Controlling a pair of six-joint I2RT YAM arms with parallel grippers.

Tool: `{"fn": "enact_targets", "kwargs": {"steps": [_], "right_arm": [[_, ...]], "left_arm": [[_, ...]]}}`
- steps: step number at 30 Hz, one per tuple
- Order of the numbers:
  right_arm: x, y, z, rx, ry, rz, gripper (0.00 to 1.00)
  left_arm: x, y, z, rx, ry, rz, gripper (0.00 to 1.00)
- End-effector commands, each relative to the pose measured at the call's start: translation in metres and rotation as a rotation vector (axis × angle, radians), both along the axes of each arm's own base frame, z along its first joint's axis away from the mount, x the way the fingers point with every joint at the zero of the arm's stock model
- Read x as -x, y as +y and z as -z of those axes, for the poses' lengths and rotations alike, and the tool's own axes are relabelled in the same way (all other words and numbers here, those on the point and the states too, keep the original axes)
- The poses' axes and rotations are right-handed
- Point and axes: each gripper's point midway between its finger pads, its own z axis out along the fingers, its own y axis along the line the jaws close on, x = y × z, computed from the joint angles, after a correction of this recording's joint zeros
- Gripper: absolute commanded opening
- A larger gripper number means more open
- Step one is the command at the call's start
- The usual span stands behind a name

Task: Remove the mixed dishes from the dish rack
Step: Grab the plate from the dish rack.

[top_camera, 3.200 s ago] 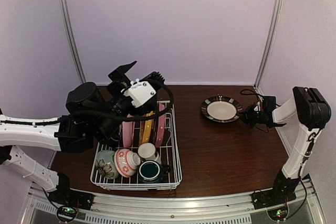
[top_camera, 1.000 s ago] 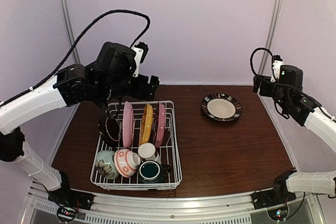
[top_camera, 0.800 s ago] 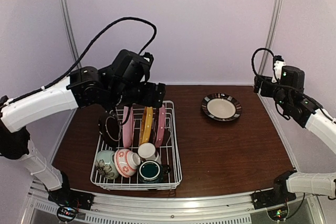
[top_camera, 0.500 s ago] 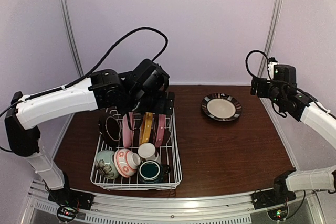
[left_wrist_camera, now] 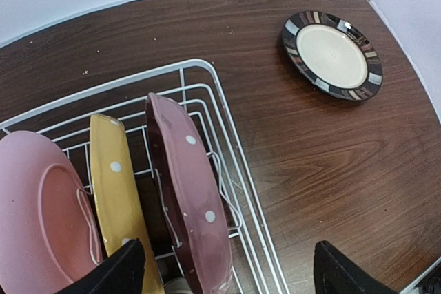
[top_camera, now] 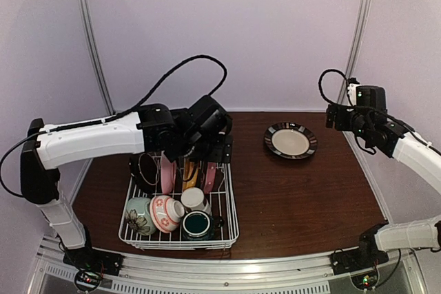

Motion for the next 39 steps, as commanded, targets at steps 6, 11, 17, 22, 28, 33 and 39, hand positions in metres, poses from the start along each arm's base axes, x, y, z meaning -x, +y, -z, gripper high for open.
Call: {"fn": "enact_targets", "kwargs": {"steps": [6, 11, 17, 22, 28, 33, 39], "right_arm": [[-0.005, 0.011, 0.014, 0.004, 0.076, -0.043, 1.0], [-0.006, 0.01, 0.015, 0.003, 0.078, -0.038, 1.0], [-0.006, 0.009, 0.016, -0.002, 0.081, -0.032, 1.0], [-0.006, 0.008, 0.017, -0.009, 0.083, -0.026, 1.0], [-0.007, 0.006, 0.02, -0.018, 0.088, -0.018, 1.0], [-0.008, 0.007, 0.022, -0.023, 0.095, -0.023, 1.0], [-0.008, 0.007, 0.018, -0.028, 0.09, -0.025, 1.0]], "left_arm": [[-0.008, -0.002, 0.032, -0.074, 0.024, -0.069, 0.79], [-0.011, -0.002, 0.048, -0.118, 0.037, -0.091, 0.74], [-0.015, 0.002, 0.061, -0.155, 0.053, -0.126, 0.68], [-0.022, 0.009, 0.074, -0.185, 0.07, -0.161, 0.65], [-0.025, 0.012, 0.085, -0.206, 0.081, -0.181, 0.57], [-0.027, 0.014, 0.083, -0.208, 0.068, -0.195, 0.45], [-0.03, 0.015, 0.065, -0.205, 0.045, -0.203, 0.4]]}}
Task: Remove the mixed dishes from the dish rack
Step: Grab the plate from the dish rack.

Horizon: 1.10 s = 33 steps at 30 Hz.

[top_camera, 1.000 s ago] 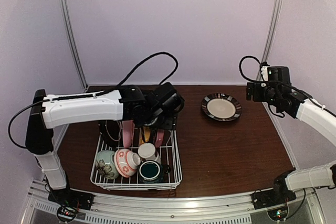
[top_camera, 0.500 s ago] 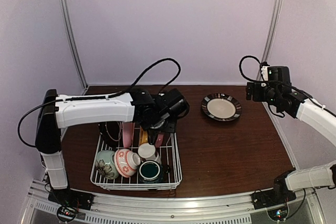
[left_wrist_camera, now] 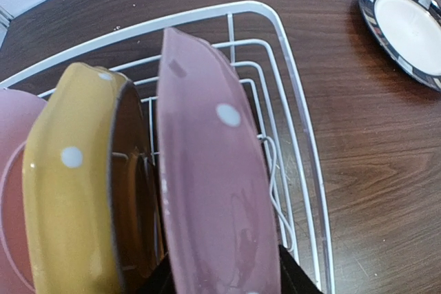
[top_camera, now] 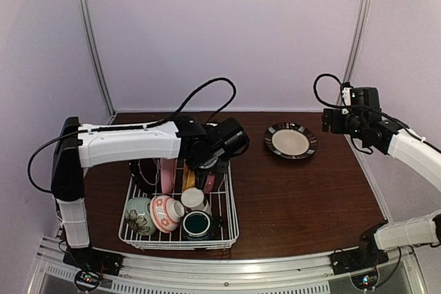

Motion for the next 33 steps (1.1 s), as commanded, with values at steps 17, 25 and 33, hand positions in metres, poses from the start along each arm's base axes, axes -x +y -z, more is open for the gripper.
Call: {"fn": "enact_targets", "kwargs": {"steps": [17, 25, 33], "right_arm": [[0.0, 0.001, -0.004, -0.022, 0.007, -0.004, 1.0], [0.001, 0.002, -0.005, -0.03, 0.007, -0.015, 1.0], [0.001, 0.004, -0.004, -0.038, 0.007, -0.021, 1.0]], "left_arm": [[-0.011, 0.009, -0.047, 0.035, -0.078, -0.028, 0.17], [-0.01, 0.012, -0.081, 0.092, -0.124, -0.024, 0.17], [-0.007, 0.018, -0.116, 0.176, -0.16, -0.024, 0.16]]}}
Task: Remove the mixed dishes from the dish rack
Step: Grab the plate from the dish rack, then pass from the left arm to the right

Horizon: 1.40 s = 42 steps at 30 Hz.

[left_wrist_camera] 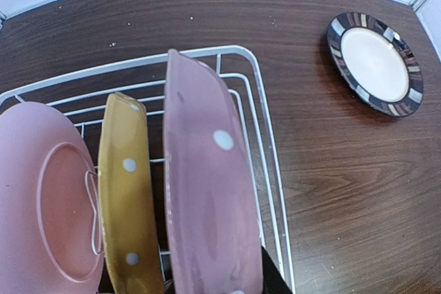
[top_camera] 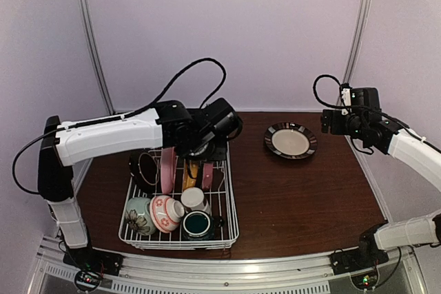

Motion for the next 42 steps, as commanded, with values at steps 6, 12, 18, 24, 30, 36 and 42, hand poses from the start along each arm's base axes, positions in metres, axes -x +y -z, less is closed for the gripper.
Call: {"fn": "enact_targets", "kwargs": {"steps": [6, 12, 18, 24, 30, 36, 42], "right_arm": [[-0.001, 0.001, -0.008, -0.028, -0.011, -0.001, 1.0], [0.0, 0.003, -0.011, -0.042, -0.018, -0.009, 1.0], [0.001, 0.013, -0.016, -0.08, -0.027, -0.058, 1.0], [0.002, 0.022, -0.025, -0.12, -0.044, -0.102, 1.0], [0.003, 0.023, -0.034, -0.132, -0.058, -0.104, 1.0], [0.005, 0.023, -0.041, -0.147, -0.071, -0.107, 1.0], [0.008, 0.027, -0.054, -0.165, -0.101, -0.131, 1.0]], "left_arm": [[-0.003, 0.02, -0.087, 0.154, -0.158, -0.006, 0.13], [0.003, 0.02, -0.113, 0.261, -0.188, 0.022, 0.11], [0.008, 0.023, -0.133, 0.332, -0.226, 0.054, 0.1], [0.015, 0.01, -0.158, 0.417, -0.288, 0.174, 0.05], [0.025, -0.006, -0.187, 0.504, -0.358, 0.312, 0.03], [0.039, -0.02, -0.217, 0.516, -0.465, 0.486, 0.0], [0.054, -0.025, -0.232, 0.373, -0.614, 0.666, 0.0]]}}
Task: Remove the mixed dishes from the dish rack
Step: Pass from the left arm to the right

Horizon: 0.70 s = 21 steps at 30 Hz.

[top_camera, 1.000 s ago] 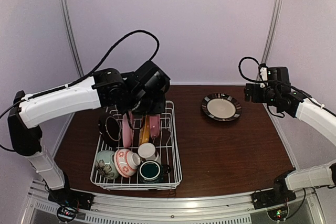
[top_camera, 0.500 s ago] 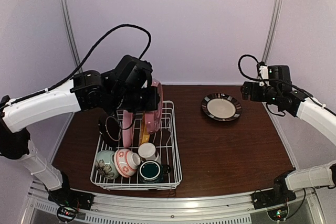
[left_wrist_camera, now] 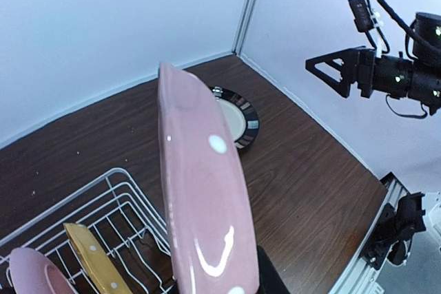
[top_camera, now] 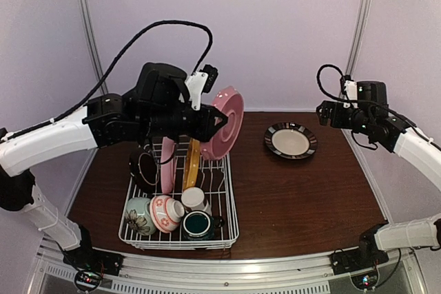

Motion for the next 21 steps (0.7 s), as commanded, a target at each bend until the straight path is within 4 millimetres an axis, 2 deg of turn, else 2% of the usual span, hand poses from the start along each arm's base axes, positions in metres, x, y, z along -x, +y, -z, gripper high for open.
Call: {"fn": "enact_targets", "kwargs": {"steps": [1, 5, 7, 15, 21], "right_arm": [[0.004, 0.0, -0.026, -0.037, -0.052, -0.008, 1.0], [0.009, -0.001, -0.034, -0.093, -0.094, 0.01, 1.0], [0.013, 0.005, -0.037, -0.121, -0.092, -0.025, 1.0], [0.026, 0.062, -0.014, -0.182, 0.152, -0.323, 1.0], [0.033, 0.059, -0.015, -0.247, 0.182, -0.239, 1.0]], "left_arm": [[0.01, -0.001, -0.088, 0.099, -0.323, 0.106, 0.0], [0.011, 0.009, -0.09, -0.02, -0.461, 0.13, 0.0], [0.013, 0.014, -0.09, -0.072, -0.546, 0.151, 0.0], [0.025, 0.027, -0.082, -0.234, -0.793, 0.199, 0.0], [0.03, 0.027, -0.059, -0.445, -0.931, 0.21, 0.0]]}}
